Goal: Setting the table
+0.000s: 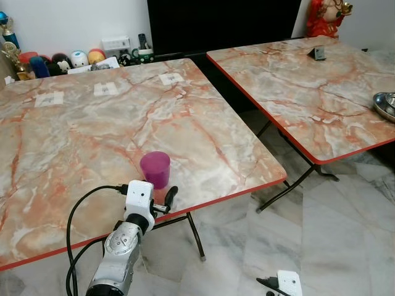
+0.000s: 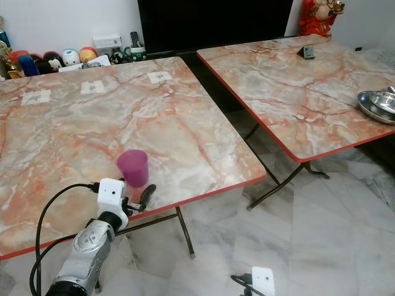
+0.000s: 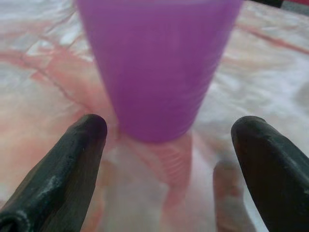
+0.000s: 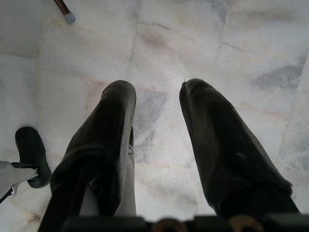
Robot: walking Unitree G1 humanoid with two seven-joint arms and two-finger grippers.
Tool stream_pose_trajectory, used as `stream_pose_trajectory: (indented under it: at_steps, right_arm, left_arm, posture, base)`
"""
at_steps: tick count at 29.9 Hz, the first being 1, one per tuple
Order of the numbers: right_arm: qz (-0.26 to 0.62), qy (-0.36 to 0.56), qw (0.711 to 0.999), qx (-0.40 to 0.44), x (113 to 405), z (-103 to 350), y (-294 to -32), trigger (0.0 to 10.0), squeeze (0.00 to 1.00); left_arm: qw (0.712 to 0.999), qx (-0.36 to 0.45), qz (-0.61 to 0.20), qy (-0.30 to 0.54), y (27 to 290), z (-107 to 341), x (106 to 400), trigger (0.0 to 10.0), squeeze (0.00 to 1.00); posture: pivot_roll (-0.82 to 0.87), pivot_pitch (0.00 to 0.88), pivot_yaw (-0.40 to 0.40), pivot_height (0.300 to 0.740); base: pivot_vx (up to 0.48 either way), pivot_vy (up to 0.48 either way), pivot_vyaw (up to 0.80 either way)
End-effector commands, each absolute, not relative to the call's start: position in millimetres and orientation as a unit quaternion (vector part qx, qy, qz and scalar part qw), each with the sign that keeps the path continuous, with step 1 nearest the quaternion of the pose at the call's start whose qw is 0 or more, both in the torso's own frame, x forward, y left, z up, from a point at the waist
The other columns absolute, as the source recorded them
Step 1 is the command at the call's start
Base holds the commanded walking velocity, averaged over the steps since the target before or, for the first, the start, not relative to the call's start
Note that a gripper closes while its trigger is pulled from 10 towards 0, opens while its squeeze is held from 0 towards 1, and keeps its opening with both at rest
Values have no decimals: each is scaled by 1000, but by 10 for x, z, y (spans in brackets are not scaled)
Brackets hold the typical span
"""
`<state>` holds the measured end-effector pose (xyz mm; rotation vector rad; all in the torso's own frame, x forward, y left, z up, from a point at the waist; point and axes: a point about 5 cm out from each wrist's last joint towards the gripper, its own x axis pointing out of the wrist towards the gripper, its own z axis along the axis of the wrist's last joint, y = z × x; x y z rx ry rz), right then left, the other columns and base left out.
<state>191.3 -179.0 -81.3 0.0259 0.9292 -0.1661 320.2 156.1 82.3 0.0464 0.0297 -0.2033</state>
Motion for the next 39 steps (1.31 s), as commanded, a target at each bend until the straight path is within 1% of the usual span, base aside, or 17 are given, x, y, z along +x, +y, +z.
stream_pose_trajectory:
  at_steps: [1, 17, 22, 28, 39]
  right_arm:
    - [-86, 457, 885, 13, 1823, -852, -1834, 10000, 0]
    - [-92, 464, 881, 12, 1753, -875, -1912, 10000, 0]
    - [-94, 463, 881, 10, 1782, -856, -1965, 10000, 0]
    - [-92, 457, 885, 10, 1888, -810, -1951, 10000, 0]
    - [-92, 467, 879, 10, 1719, -889, -1912, 10000, 0]
  left_arm:
    - [995, 19, -93, 11, 1592, 825, 3221, 10000, 0]
    - [996, 5, -92, 2, 1503, 895, 3396, 10000, 0]
    - [996, 4, -90, 4, 1508, 879, 3406, 10000, 0]
    - [996, 3, -90, 9, 1494, 865, 3434, 10000, 0]
    - [996, -2, -90, 6, 1429, 928, 3521, 10000, 0]
  posture:
    - [25, 101, -11, 740]
    - [8, 112, -13, 740]
    - [5, 117, -13, 740]
    - [0, 119, -14, 740]
    - [-17, 125, -13, 740]
  base:
    - [0, 0, 0]
    - [0, 0, 0]
    - [0, 0, 0]
    - [0, 0, 0]
    - [0, 0, 0]
